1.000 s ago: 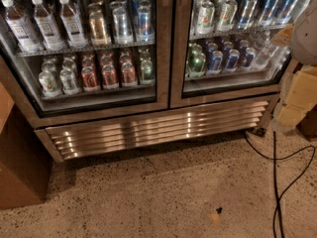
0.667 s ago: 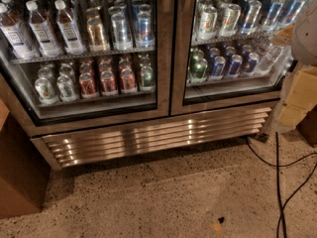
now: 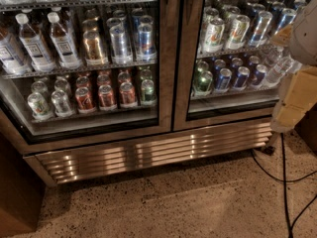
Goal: Open right fridge door
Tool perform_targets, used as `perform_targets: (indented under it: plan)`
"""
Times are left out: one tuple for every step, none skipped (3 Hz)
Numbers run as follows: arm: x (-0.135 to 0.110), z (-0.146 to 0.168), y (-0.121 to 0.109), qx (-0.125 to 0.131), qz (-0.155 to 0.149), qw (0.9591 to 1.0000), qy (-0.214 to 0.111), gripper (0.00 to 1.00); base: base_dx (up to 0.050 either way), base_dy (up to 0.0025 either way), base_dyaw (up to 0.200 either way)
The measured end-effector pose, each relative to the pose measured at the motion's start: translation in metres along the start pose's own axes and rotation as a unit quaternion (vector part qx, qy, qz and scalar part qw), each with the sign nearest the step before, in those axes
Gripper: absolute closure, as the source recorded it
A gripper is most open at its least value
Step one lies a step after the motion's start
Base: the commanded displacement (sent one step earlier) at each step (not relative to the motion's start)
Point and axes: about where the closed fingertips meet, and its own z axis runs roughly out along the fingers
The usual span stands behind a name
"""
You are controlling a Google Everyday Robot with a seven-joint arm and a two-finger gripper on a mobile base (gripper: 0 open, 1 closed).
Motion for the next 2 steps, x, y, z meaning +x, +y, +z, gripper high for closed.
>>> perform_targets:
  plan:
    - [0.0, 0.0, 0.0, 0.0, 0.0, 1.0, 0.0, 0.0, 0.0, -0.00001, -0.198]
    - [0.0, 0.0, 0.0, 0.0, 0.0, 1.0, 0.0, 0.0, 0.042, 0.00226, 0.108]
